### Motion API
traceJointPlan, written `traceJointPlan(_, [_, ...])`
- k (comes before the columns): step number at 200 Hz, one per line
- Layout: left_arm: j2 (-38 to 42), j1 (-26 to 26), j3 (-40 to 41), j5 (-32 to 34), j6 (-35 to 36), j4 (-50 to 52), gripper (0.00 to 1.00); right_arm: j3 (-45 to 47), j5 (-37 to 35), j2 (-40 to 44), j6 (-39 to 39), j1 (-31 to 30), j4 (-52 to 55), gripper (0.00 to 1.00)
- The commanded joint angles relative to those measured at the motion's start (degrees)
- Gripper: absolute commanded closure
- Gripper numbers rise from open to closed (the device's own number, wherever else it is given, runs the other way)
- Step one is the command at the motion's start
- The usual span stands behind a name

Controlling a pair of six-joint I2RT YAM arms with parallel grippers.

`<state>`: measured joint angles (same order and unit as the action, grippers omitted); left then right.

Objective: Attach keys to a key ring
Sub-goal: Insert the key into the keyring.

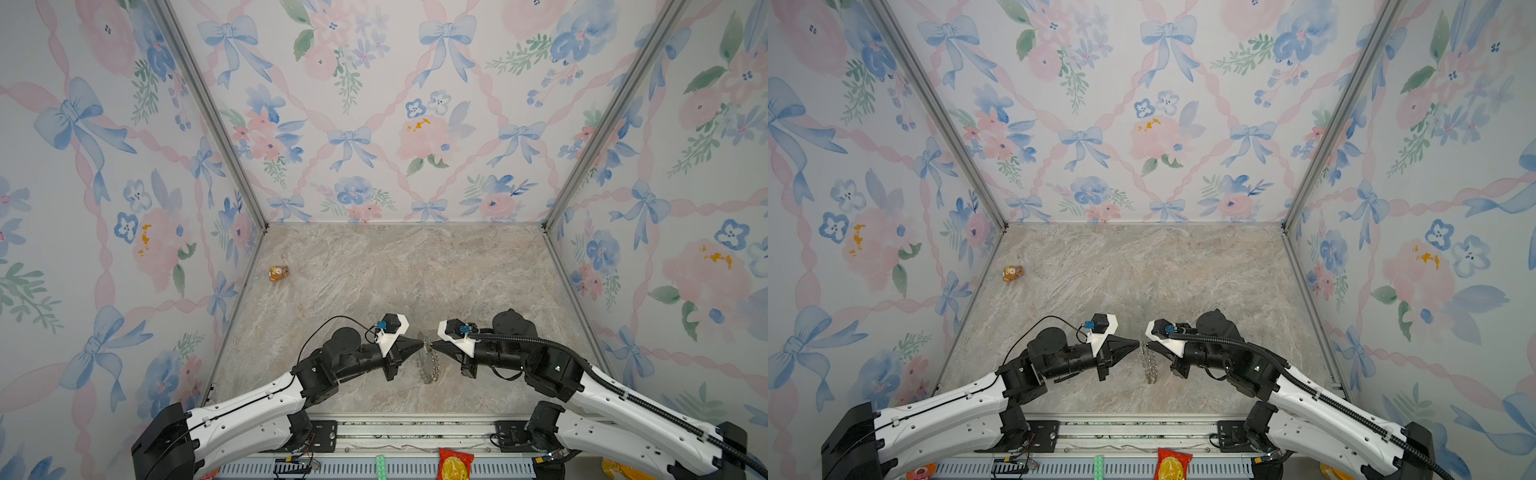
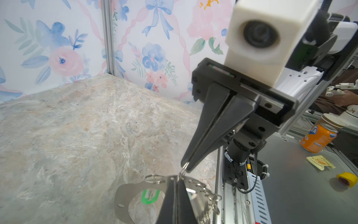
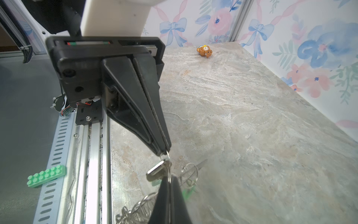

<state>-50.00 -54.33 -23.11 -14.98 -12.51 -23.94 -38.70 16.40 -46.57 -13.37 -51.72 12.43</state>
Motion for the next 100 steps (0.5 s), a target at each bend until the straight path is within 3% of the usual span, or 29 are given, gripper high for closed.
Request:
traceJointPlan(1, [1.46,0.88,1.33,5.75,-1.70,0.58,1.00,-1.05,-1.91,1.06,1.01,0.92,-0.59,1.00])
traceJointPlan(26, [0.13,0.93,1.15,4.80,-2.16,0.83,1.00,-0.79,-1.67,1.21,1.32,1.09,-1.87,1.00])
traceJointPlan(71, [-3.33,0.87,-1.20,-2.86,-1.31,0.87,1.00,0.11,-0.34,1.91,1.99,1.39,-3.79,1.00])
traceJointPlan(100, [-0.45,0.95,-0.75,-4.39,-0.51,-0.14,0.80,0.20,1.38,2.16,0.57,1.43,-2.67,1.00])
